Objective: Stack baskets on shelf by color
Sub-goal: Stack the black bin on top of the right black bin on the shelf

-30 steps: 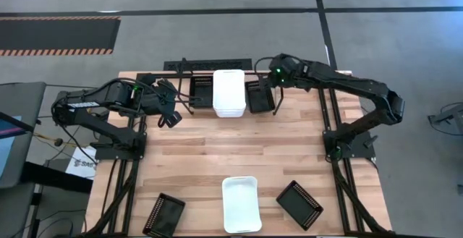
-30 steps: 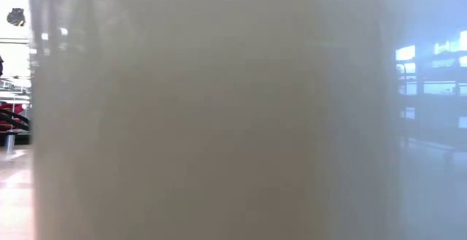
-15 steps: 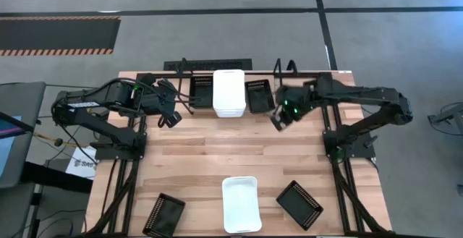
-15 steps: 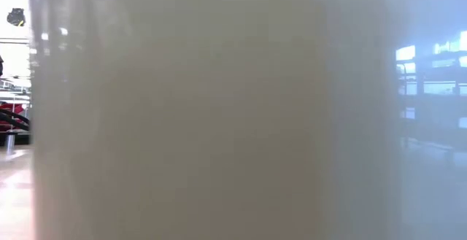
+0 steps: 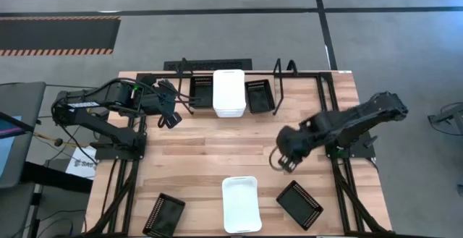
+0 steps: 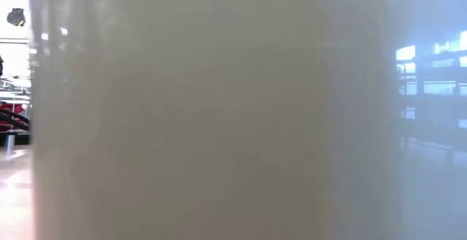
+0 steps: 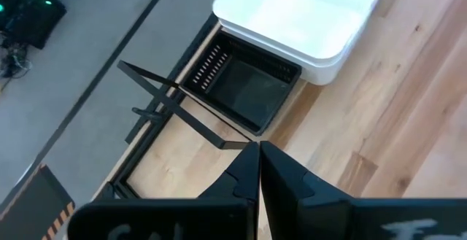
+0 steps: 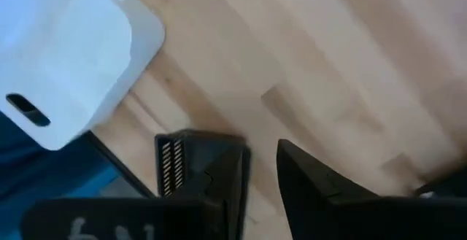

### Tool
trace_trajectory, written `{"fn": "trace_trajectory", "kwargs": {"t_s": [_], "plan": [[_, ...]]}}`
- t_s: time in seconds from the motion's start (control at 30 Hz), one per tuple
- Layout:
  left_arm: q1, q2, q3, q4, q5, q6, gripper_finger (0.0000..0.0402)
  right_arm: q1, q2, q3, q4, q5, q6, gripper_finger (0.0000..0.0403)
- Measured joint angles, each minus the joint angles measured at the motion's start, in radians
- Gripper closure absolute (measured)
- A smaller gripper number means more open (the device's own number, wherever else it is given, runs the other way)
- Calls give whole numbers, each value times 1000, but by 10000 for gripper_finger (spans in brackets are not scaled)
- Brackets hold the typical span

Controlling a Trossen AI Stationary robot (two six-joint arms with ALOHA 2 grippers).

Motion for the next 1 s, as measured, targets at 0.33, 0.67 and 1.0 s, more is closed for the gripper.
{"fn": "trace_trajectory", "kwargs": {"t_s": [0.33, 0.67, 1.0], "plan": [[0, 0, 0, 3, 11, 41, 402, 138, 184, 2, 33, -123, 134, 294], [0, 0, 0, 3, 23, 75, 401, 257, 302, -1, 33, -198, 228, 294], [0, 0, 0, 3, 26, 75, 401, 350, 288, -130, 154, -195, 394, 277]]}}
